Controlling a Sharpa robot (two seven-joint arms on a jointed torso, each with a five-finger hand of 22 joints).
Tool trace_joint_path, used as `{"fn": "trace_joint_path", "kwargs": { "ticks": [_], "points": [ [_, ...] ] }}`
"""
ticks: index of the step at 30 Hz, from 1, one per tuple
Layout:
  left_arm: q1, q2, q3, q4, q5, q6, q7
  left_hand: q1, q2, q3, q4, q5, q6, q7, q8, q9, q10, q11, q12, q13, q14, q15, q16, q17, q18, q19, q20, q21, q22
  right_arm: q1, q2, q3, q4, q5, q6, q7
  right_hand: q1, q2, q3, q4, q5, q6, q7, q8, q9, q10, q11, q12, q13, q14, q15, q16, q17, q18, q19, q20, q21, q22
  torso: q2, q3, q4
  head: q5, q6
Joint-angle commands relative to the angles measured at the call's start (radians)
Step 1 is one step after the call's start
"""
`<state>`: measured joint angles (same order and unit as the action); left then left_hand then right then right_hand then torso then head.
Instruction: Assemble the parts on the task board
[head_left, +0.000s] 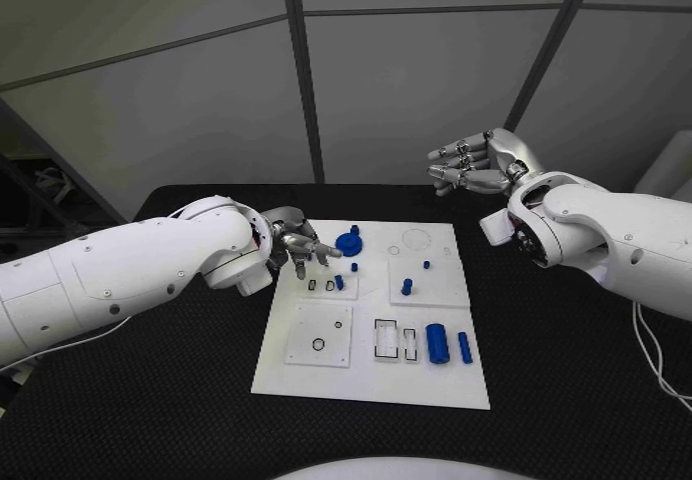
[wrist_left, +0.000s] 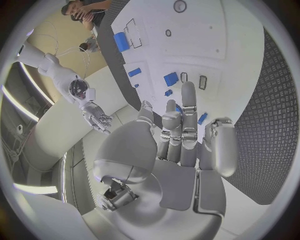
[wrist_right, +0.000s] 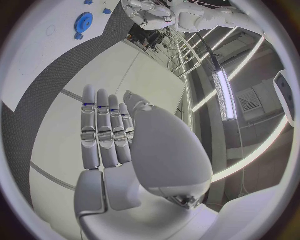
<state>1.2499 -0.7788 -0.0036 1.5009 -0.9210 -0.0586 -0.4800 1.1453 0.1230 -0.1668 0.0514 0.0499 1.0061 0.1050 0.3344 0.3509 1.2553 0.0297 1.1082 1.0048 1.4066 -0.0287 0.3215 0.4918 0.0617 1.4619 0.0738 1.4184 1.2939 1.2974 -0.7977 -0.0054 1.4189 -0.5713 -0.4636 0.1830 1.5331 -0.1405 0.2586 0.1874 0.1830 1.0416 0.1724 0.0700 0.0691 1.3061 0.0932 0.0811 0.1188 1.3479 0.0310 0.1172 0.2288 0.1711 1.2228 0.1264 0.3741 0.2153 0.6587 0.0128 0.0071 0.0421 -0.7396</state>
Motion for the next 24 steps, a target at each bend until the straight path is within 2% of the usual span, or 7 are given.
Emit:
{"fn": "trace_joint_path", "kwargs": {
  "ticks": [1, 9, 11, 13, 15, 16, 24],
  "points": [
    [0.009, 0.019, -0.006, -0.017, -0.106, 0.059, -0.045, -0.022, -0.002, -0.006, 0.015, -0.001, 0.009, -0.009, 0.019, 0.02, 0.024, -0.005, 0.041, 0.045, 0.006, -0.001, -0.008, 0.006, -0.019, 0.031, 0.0, 0.026, 0.046, 0.003, -0.005, 0.0, 0.008, -0.027, 0.006, -0.016, -0.016, -0.002, -0.011, -0.014, 0.005, 0.018, -0.015, 0.01, 0.003, 0.048, -0.021, 0.019, 0.014, 0.062, -0.022, 0.024, 0.017, 0.015, 0.057, -0.02, 0.025, 0.009, -0.001, 0.0021, 0.0006, 0.001, -0.002],
    [0.028, 0.061, -0.039, -0.046, -0.13, 0.091, -0.052, -0.046, 0.003, -0.027, 0.038, -0.002, -0.002, -0.016, 0.056, 0.073, 0.044, -0.009, 0.091, 0.099, 0.009, -0.004, -0.019, 0.022, -0.027, 0.045, -0.004, 0.055, 0.095, 0.003, -0.011, 0.0, 0.004, -0.066, -0.012, -0.041, -0.036, -0.002, -0.027, -0.023, 0.017, 0.024, -0.038, 0.008, 0.001, 0.137, -0.052, 0.055, 0.055, 0.165, -0.058, 0.085, 0.065, 0.013, 0.152, -0.053, 0.081, 0.035, 0.002, -0.0016, 0.0009, 0.004, -0.008],
    [0.031, 0.071, -0.045, -0.053, -0.132, 0.1, -0.053, -0.048, 0.004, -0.03, 0.04, -0.002, -0.004, -0.016, 0.06, 0.079, 0.045, -0.01, 0.094, 0.102, 0.01, -0.004, -0.02, 0.024, -0.028, 0.046, -0.004, 0.057, 0.099, 0.003, -0.009, 0.0, 0.001, -0.069, -0.017, -0.043, -0.045, -0.005, -0.032, -0.023, 0.02, 0.029, -0.045, 0.008, 0.001, 0.166, -0.063, 0.073, 0.078, 0.168, -0.068, 0.137, 0.096, 0.012, 0.179, -0.064, 0.107, 0.05, 0.003, -0.0008, 0.0006, 0.005, -0.01],
    [0.033, 0.08, -0.048, -0.06, -0.137, 0.113, -0.055, -0.05, 0.006, -0.033, 0.043, -0.002, -0.007, -0.017, 0.065, 0.088, 0.047, -0.01, 0.098, 0.107, 0.01, -0.005, -0.023, 0.027, -0.029, 0.047, -0.004, 0.06, 0.104, 0.003, -0.007, 0.0, -0.002, -0.071, -0.022, -0.043, -0.052, -0.006, -0.036, -0.023, 0.022, 0.03, -0.049, 0.007, 0.001, 0.181, -0.065, 0.085, 0.093, 0.168, -0.072, 0.172, 0.118, 0.011, 0.187, -0.068, 0.122, 0.059, 0.003, -0.0008, 0.0007, 0.005, -0.012],
    [0.035, 0.086, -0.05, -0.065, -0.144, 0.127, -0.056, -0.054, 0.007, -0.037, 0.048, -0.002, -0.01, -0.017, 0.069, 0.096, 0.047, -0.011, 0.1, 0.109, 0.011, -0.005, -0.024, 0.029, -0.029, 0.048, -0.004, 0.061, 0.106, 0.003, -0.006, 0.0, -0.003, -0.072, -0.025, -0.044, -0.058, -0.01, -0.04, -0.026, 0.025, 0.031, -0.054, 0.004, 0.0, 0.177, -0.067, 0.103, 0.137, 0.156, -0.076, 0.236, 0.17, -0.003, 0.19, -0.075, 0.214, 0.157, 0.003, -0.0017, 0.0013, 0.005, -0.013],
    [0.035, 0.09, -0.051, -0.068, -0.148, 0.135, -0.057, -0.057, 0.007, -0.04, 0.05, -0.002, -0.011, -0.017, 0.071, 0.1, 0.047, -0.01, 0.101, 0.11, 0.011, -0.005, -0.025, 0.031, -0.029, 0.048, -0.004, 0.062, 0.108, 0.003, -0.005, 0.0, -0.004, -0.072, -0.027, -0.044, -0.061, -0.007, -0.04, -0.024, 0.025, 0.031, -0.051, 0.004, 0.0, 0.175, -0.068, 0.107, 0.147, 0.155, -0.077, 0.241, 0.178, -0.007, 0.188, -0.073, 0.232, 0.177, 0.004, -0.0014, 0.0014, 0.005, -0.014],
    [0.037, 0.115, -0.057, -0.085, -0.159, 0.173, -0.061, -0.065, 0.009, -0.049, 0.058, -0.002, -0.016, -0.017, 0.078, 0.114, 0.046, -0.011, 0.103, 0.113, 0.012, -0.005, -0.029, 0.035, -0.03, 0.05, -0.004, 0.066, 0.115, 0.003, -0.001, 0.0, -0.004, -0.074, -0.035, -0.042, -0.068, -0.01, -0.043, -0.023, 0.027, 0.022, -0.048, 0.0, -0.001, 0.15, -0.065, 0.119, 0.199, 0.134, -0.072, 0.257, 0.221, -0.008, 0.158, -0.072, 0.268, 0.215, 0.006, -0.0027, -0.0008, 0.006, -0.02]
  ]
}}
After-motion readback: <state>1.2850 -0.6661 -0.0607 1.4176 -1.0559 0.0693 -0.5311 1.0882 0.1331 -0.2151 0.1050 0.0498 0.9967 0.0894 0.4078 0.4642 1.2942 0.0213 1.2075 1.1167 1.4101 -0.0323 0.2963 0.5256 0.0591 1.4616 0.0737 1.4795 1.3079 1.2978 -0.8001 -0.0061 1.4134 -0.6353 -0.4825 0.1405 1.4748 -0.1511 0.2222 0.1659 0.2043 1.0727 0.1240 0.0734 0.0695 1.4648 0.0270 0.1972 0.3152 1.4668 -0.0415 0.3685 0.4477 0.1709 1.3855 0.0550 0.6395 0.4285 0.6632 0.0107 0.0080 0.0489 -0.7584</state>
